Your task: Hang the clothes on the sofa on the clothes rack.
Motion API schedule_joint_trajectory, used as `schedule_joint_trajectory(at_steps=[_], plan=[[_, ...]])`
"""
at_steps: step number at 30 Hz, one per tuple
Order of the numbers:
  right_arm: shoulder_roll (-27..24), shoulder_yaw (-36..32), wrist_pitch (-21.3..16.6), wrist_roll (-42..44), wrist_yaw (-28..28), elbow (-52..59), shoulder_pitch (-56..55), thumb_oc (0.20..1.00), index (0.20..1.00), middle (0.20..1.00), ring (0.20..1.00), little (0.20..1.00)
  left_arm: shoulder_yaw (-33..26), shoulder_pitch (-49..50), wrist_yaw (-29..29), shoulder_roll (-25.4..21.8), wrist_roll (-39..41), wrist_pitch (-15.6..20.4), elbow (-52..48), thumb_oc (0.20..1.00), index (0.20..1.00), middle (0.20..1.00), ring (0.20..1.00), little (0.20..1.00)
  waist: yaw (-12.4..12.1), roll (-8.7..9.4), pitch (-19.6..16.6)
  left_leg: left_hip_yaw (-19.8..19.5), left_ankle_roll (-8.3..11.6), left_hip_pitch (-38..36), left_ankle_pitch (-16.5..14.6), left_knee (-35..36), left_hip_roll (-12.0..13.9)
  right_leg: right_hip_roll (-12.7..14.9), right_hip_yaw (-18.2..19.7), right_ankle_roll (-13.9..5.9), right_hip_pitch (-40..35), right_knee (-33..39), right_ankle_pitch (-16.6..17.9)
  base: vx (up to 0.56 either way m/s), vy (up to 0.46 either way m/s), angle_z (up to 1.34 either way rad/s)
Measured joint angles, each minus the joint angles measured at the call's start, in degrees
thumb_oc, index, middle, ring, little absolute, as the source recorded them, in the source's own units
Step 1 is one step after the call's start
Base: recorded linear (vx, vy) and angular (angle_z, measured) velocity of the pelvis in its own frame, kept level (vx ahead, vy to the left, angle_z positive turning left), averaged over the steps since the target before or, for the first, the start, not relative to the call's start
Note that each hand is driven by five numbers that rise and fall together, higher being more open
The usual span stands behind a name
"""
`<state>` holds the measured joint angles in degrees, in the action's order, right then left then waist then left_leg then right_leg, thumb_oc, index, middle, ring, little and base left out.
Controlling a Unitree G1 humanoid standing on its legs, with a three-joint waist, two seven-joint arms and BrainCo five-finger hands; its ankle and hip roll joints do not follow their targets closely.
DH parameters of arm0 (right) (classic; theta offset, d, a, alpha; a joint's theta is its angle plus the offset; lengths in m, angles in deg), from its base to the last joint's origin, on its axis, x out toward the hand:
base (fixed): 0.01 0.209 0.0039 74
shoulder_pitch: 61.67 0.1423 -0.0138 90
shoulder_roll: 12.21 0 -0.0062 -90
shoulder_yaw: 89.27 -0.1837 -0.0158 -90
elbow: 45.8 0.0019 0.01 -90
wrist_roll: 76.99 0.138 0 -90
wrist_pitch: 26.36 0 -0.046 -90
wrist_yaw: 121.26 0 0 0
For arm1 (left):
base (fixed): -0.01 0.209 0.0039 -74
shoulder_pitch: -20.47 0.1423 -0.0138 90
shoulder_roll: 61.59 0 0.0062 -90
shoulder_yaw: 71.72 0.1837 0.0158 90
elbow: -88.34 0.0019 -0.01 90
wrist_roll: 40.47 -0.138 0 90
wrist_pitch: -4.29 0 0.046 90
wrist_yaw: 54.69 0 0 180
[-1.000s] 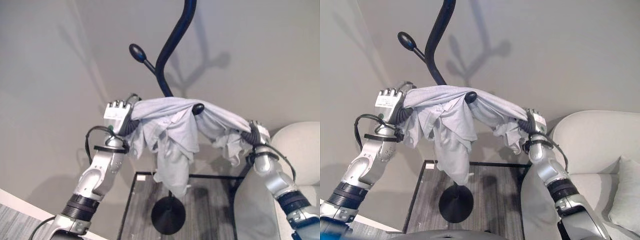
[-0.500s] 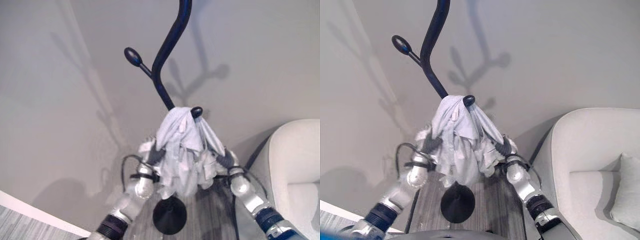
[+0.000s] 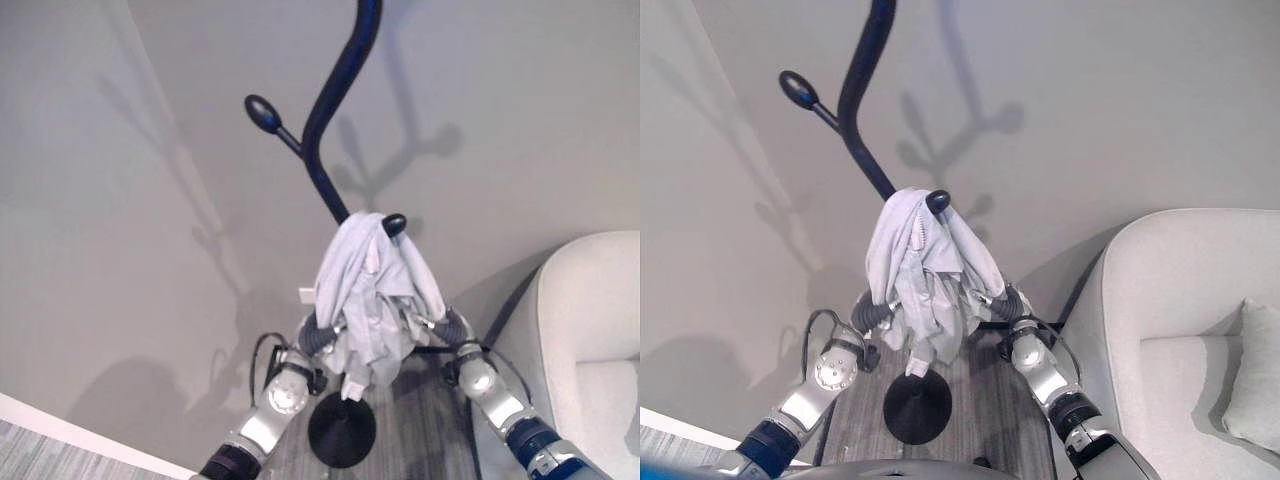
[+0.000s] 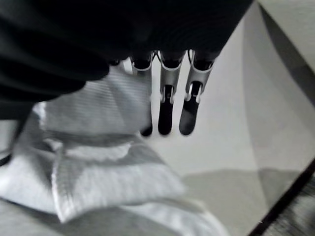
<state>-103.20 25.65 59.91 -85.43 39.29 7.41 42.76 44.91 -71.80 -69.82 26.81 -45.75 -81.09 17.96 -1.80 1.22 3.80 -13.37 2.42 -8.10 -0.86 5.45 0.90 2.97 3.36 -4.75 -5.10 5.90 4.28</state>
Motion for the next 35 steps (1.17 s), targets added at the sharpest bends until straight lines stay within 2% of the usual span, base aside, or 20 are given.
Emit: schedule_joint_trajectory(at_steps=[3,5,7,12,15,17,22,24,27,29,31,33,35], plan=[[-0.12,-2.28,0.20,0.02,-0.08,0.04,-0.73,1.000,1.000,1.000,1.000,1.000,-1.11,2.63,0.50,0.73,1.25,-0.49,3.58,1.000,1.000,1.000,1.000,1.000,0.09,-0.11,0.54,0.12,0.01,-0.04,0.01,-0.18,0.15,-0.12,0.05,0.04,0.05,-0.01,0.02,0.03,0.002,-0.01],[-0.28,-5.15,0.52,0.05,-0.52,0.78,-1.87,1.000,1.000,1.000,1.000,1.000,-4.49,5.26,0.39,1.25,3.93,-0.71,3.92,1.000,1.000,1.000,1.000,1.000,0.14,-0.19,0.63,0.16,0.02,-0.11,-0.02,-0.15,0.20,-0.16,0.06,0.06,-0.01,0.00,-0.08,0.00,0.000,0.00],[-1.22,-10.85,0.53,0.72,-1.71,3.32,-5.25,1.000,1.000,1.000,1.000,1.000,-12.23,7.77,-1.56,2.90,8.76,-0.44,6.72,1.000,1.000,1.000,1.000,1.000,-0.04,-0.41,0.81,0.08,0.03,-0.12,-0.03,-0.14,0.19,-0.14,-0.02,0.03,-0.08,0.01,-0.16,0.02,0.001,0.01],[-2.44,-17.17,0.53,2.34,-3.85,4.47,-9.42,1.000,1.000,1.000,1.000,1.000,-22.80,9.18,-5.07,4.31,14.43,-0.98,14.30,1.000,1.000,1.000,1.000,1.000,0.12,-0.71,1.03,0.13,0.03,-0.11,-0.03,0.10,0.21,-0.15,0.00,0.06,-0.06,0.01,-0.24,0.00,0.000,0.00],[-2.18,-21.17,0.42,2.91,-3.94,4.44,-13.03,1.000,1.000,1.000,1.000,1.000,-27.34,9.81,-5.28,5.08,17.74,-0.25,20.28,1.000,1.000,1.000,1.000,1.000,0.16,-0.87,1.11,0.15,-0.11,-0.10,-0.19,0.12,0.23,-0.15,0.04,0.07,-0.02,0.00,-0.60,0.00,0.000,0.00],[-1.53,-23.36,0.36,5.54,-4.58,2.75,-15.51,1.000,1.000,1.000,1.000,1.000,-33.23,9.28,-6.08,6.47,23.29,-0.14,29.35,1.000,1.000,1.000,1.000,1.000,0.73,-0.98,1.07,0.40,-0.21,-0.15,-0.31,0.13,0.26,-0.18,0.28,0.10,0.04,0.01,-0.61,0.00,0.018,-0.05],[1.86,-24.28,-0.24,12.95,-4.85,-5.20,-17.04,1.000,1.000,1.000,1.000,1.000,-35.40,9.46,-5.39,7.90,30.46,0.01,40.24,1.000,1.000,1.000,1.000,1.000,1.69,-0.57,0.89,0.92,-0.20,-0.14,-0.33,0.13,0.36,-0.29,0.66,0.29,0.31,0.01,-0.44,0.00,0.017,-0.05],[4.34,-24.10,-1.83,18.88,-2.12,-12.93,-15.87,1.000,1.000,1.000,1.000,1.000,-36.90,7.77,-3.70,8.40,34.53,0.14,46.72,1.000,1.000,1.000,1.000,1.000,1.64,-0.21,0.25,1.37,-0.10,-0.20,-0.41,0.12,0.50,-0.47,1.03,0.42,0.38,-0.01,-0.36,-0.02,0.020,-0.11],[7.95,-22.04,-1.57,28.02,3.26,-22.91,-15.44,1.000,1.000,1.000,1.000,1.000,-38.87,6.75,-1.50,8.85,39.79,-0.15,52.34,1.000,1.000,1.000,1.000,1.000,1.48,0.50,-0.29,1.61,-0.03,-0.10,-0.46,0.12,0.74,-0.74,1.31,0.66,0.64,-0.08,-0.18,0.00,0.013,-0.05],[9.89,-20.86,0.42,35.31,8.47,-30.00,-15.42,1.000,1.000,1.000,1.000,1.000,-38.99,6.76,0.64,9.05,43.47,-0.26,54.90,1.000,1.000,1.000,1.000,1.000,1.36,0.61,-0.61,1.62,-0.04,-0.11,-0.46,0.12,0.76,-0.75,1.29,0.71,0.63,-0.04,-0.14,0.00,0.000,0.00],[10.36,-19.90,2.29,38.04,11.62,-33.45,-15.42,1.000,1.000,1.000,1.000,1.000,-39.23,6.78,1.88,9.15,45.17,-0.45,55.65,1.000,1.000,1.000,1.000,1.000,1.24,0.54,-0.87,1.64,-0.03,-0.10,-0.47,0.13,0.74,-0.71,1.24,0.73,0.62,-0.03,-0.12,0.00,0.000,0.00],[10.09,-21.88,4.08,41.25,15.11,-37.71,-13.79,1.000,1.000,1.000,1.000,1.000,-39.37,6.89,4.05,9.12,45.62,-1.09,55.70,1.000,1.000,1.000,1.000,1.000,0.93,0.56,-1.60,1.52,-0.02,-0.06,-0.47,0.13,0.75,-0.68,1.10,0.75,0.58,-0.04,-0.09,0.02,0.031,0.03],[9.89,-24.77,5.06,43.47,15.90,-40.94,-13.08,1.000,1.000,1.000,1.000,1.000,-39.25,6.40,4.94,9.13,45.63,-1.31,55.94,1.000,1.000,1.000,1.000,1.000,0.21,0.59,-2.17,1.37,-0.01,-0.06,-0.49,0.13,0.79,-0.69,0.90,0.76,0.49,-0.03,-0.11,0.02,0.028,0.06]])
